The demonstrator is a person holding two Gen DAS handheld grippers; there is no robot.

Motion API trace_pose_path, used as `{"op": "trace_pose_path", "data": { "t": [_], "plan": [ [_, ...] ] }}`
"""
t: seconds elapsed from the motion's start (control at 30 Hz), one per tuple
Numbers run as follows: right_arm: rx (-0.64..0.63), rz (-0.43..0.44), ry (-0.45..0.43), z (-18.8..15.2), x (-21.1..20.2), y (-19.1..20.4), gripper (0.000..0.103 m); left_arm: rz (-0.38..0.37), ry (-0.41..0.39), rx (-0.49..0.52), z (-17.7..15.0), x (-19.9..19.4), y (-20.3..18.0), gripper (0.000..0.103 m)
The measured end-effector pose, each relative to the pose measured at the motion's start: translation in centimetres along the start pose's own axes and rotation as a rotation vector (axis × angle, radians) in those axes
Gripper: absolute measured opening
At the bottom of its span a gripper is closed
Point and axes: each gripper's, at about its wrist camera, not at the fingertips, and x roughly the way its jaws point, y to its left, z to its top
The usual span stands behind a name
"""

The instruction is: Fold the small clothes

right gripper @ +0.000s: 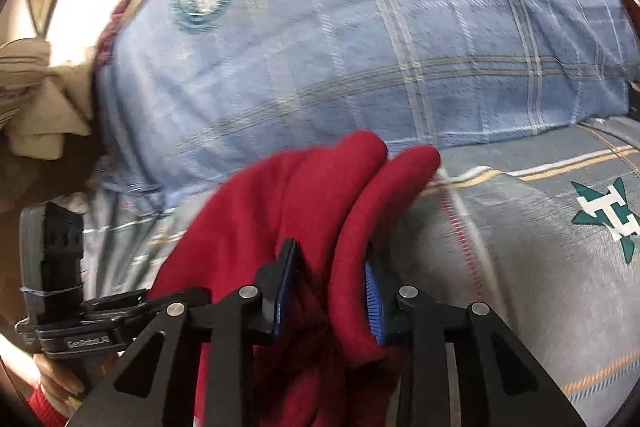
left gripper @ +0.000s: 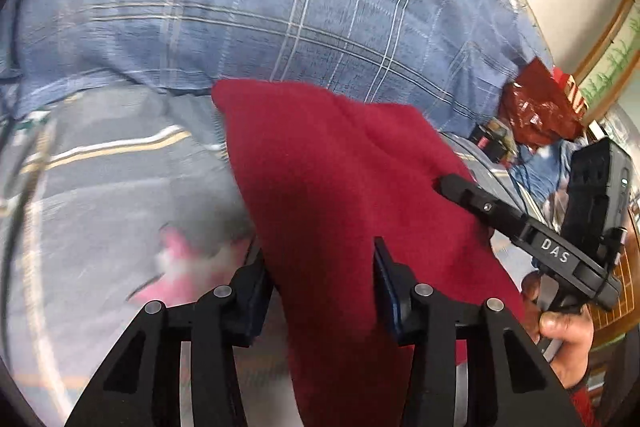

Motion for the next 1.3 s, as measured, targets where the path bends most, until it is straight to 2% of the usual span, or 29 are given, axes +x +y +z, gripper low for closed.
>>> {"op": "trace_pose_path", "data": {
  "t": [0.1,0.17,0.2,0.27,0.33,0.4,0.47,0.57,0.63,0.73,0.77,0.83,0.93,1.07,1.17,1.3],
  "plan": [
    [-0.025,0.044,0.044,-1.4,-1.4,2.6,0.031,0.047,-0.005,-0.003,-3.0,-3.4,1.1,0.046],
    [-0.044,0.074,0.086,-3.3,-1.7,4.1,0.032,0.095,0.022,-0.002,-5.0,-3.8,1.8,0.049],
    [-0.051,0.067,0.106,-4.1,-1.6,4.6,0.035,0.126,0.042,-0.003,-6.0,-3.6,2.3,0.051],
    [-0.053,-0.028,0.123,-5.9,-1.7,5.1,0.037,0.179,0.052,-0.019,-7.6,-3.4,3.6,0.055],
    [-0.047,-0.068,0.100,-6.4,-2.7,5.3,0.037,0.194,0.015,-0.036,-8.0,-4.0,4.1,0.057],
    [-0.058,-0.047,0.058,-6.7,-4.5,6.2,0.038,0.214,-0.026,-0.049,-7.8,-4.8,4.2,0.058],
    [-0.122,-0.016,0.045,-7.2,-5.6,8.1,0.040,0.252,-0.076,-0.045,-7.8,-5.5,4.0,0.061],
    [-0.238,-0.009,0.081,-8.3,-4.6,11.4,0.039,0.294,-0.133,-0.022,-8.0,-5.8,3.4,0.062],
    [-0.279,-0.029,0.111,-9.2,-3.3,12.4,0.033,0.314,-0.148,-0.020,-8.7,-5.5,3.3,0.063],
    [-0.306,-0.163,0.160,-11.0,-1.1,11.8,0.034,0.326,-0.173,-0.012,-10.0,-5.1,3.1,0.069],
    [-0.307,-0.207,0.166,-11.5,-0.4,11.2,0.038,0.341,-0.184,-0.001,-10.2,-5.0,3.1,0.071],
    [-0.244,-0.166,0.194,-11.8,0.0,10.2,0.037,0.354,-0.200,0.017,-10.5,-5.2,2.5,0.071],
    [-0.187,-0.127,0.176,-11.5,-1.5,10.0,0.039,0.371,-0.218,0.029,-10.9,-5.5,2.0,0.069],
    [-0.186,-0.136,0.117,-11.2,-3.5,10.6,0.057,0.390,-0.251,0.029,-11.1,-6.2,1.7,0.069],
    [-0.199,-0.147,0.059,-11.0,-5.2,11.8,0.066,0.405,-0.282,0.046,-11.5,-6.9,1.2,0.071],
    [-0.217,-0.175,-0.012,-10.6,-6.4,13.0,0.071,0.426,-0.316,0.067,-12.2,-7.8,0.7,0.072]
  ]
}}
